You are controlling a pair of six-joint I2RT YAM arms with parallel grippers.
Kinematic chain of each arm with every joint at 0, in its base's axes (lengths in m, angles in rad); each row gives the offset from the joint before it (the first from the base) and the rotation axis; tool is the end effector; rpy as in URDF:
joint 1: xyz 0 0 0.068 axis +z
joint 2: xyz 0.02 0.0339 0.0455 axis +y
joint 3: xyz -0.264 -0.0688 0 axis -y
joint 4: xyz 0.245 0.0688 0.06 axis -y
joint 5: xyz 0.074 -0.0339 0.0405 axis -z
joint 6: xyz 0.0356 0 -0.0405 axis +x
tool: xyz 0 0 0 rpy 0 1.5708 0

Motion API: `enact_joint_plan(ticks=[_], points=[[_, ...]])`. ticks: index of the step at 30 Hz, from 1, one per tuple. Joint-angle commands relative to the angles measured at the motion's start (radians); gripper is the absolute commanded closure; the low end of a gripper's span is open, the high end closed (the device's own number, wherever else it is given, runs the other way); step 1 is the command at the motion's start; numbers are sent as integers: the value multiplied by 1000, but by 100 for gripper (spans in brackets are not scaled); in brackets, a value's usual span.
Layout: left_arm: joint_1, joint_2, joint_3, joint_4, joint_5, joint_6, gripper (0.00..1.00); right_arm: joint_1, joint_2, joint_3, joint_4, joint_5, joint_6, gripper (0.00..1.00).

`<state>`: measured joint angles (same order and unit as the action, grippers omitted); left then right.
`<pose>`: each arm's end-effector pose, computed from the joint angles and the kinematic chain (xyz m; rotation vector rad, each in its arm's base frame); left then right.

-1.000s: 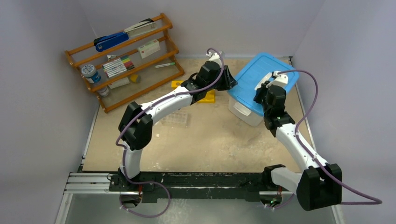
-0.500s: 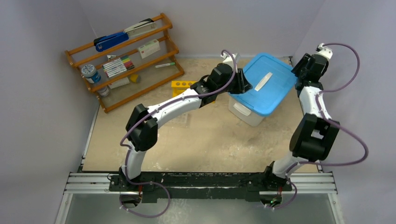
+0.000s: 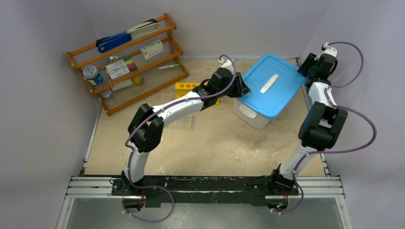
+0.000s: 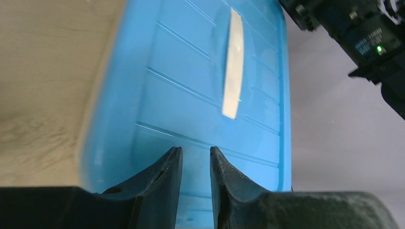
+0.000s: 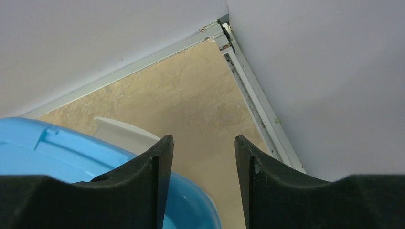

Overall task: Organize the chemistry lab equipment
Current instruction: Adjust the storage box at the center of the board.

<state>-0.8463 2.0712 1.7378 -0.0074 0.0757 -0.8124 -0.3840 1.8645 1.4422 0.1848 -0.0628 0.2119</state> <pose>0.3300 -0.3770 0.2850 0.0917 2.0962 -1.1463 0.4189 -0.1669 0.2947 0.4880 1.7412 -0.0657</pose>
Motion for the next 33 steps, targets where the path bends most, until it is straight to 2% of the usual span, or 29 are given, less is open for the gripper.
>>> enact_joint_plan(ticks=[1, 6, 15, 23, 30, 33], points=[[110, -5, -102, -150, -27, 15, 71, -17, -78, -70, -88, -82, -33, 47], [171, -24, -121, -162, -26, 26, 71, -19, -163, -205, -100, -134, -3, 47], [173, -16, -79, -148, -11, 21, 71, -18, -257, -393, -76, -188, 7, 49], [180, 58, 14, -177, -18, 29, 71, -16, -457, -600, -28, -229, 47, 53], [180, 162, 148, -212, 0, 39, 71, -11, -632, -661, -88, -235, 48, 53], [178, 147, 174, -216, 15, 58, 70, -11, -690, -641, -128, -200, 45, 52]])
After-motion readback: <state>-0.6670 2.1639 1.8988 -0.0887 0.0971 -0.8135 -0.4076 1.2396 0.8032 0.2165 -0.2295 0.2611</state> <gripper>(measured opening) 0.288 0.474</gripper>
